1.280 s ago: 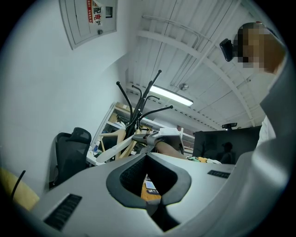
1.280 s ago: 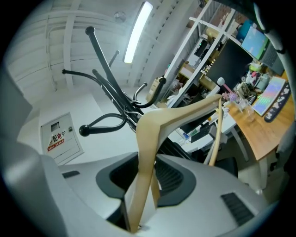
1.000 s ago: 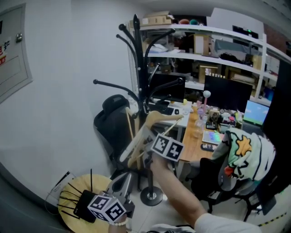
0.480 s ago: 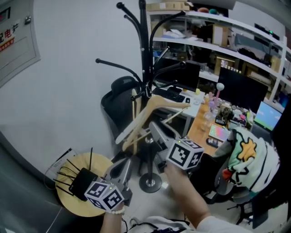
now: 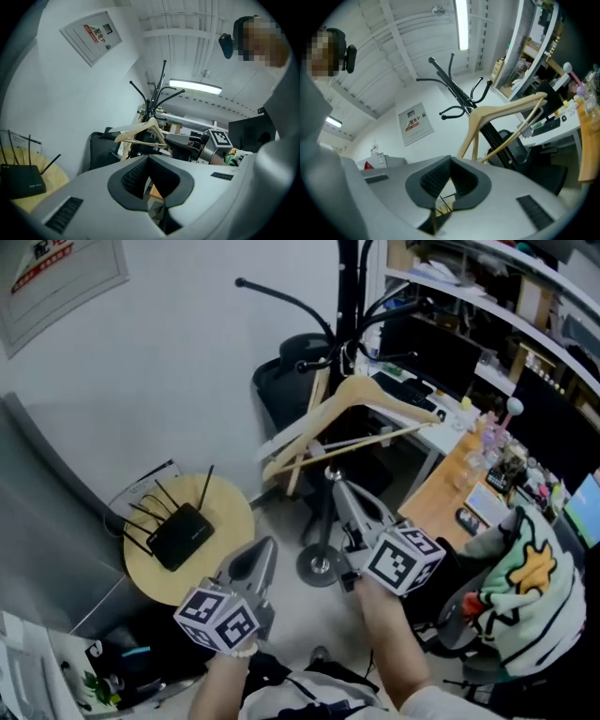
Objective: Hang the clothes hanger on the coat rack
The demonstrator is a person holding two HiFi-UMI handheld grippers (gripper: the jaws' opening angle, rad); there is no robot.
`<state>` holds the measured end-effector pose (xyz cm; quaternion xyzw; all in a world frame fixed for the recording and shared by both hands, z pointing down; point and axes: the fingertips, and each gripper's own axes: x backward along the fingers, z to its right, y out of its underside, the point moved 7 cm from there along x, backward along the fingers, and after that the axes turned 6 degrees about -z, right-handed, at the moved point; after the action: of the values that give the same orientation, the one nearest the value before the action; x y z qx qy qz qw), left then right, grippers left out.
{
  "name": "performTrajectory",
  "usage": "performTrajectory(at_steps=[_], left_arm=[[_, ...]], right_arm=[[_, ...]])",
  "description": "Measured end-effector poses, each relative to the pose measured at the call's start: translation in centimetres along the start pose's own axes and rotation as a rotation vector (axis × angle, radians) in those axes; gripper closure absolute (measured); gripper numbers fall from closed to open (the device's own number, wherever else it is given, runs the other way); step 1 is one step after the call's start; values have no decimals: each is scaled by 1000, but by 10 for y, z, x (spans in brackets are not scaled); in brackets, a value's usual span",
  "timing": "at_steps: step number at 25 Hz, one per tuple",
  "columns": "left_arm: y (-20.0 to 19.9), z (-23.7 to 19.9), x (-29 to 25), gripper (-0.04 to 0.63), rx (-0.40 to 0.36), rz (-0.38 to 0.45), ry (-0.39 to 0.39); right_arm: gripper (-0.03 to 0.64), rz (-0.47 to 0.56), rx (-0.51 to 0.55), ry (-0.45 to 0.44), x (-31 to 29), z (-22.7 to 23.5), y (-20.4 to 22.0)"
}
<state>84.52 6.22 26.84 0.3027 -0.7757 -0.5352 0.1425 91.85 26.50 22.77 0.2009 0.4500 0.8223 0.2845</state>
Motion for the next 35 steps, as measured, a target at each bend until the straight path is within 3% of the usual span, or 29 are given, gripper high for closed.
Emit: performTrajectory(at_steps=[5, 11, 25, 30, 35], left_arm=[[17, 5, 27, 597, 26, 7, -73], [30, 5, 50, 597, 26, -10, -80], [57, 20, 121, 597, 21, -62, 26], [72, 39, 140, 597, 13, -90, 63], [86, 58, 152, 597, 9, -114, 103]], right_arm=[[621, -49, 4, -48, 9, -12, 18], [621, -119, 35, -35, 38, -39, 49], [621, -173, 78, 68, 102, -125, 117], [621, -176, 37, 101, 135, -134, 144], [621, -200, 90, 166, 161, -144, 158]])
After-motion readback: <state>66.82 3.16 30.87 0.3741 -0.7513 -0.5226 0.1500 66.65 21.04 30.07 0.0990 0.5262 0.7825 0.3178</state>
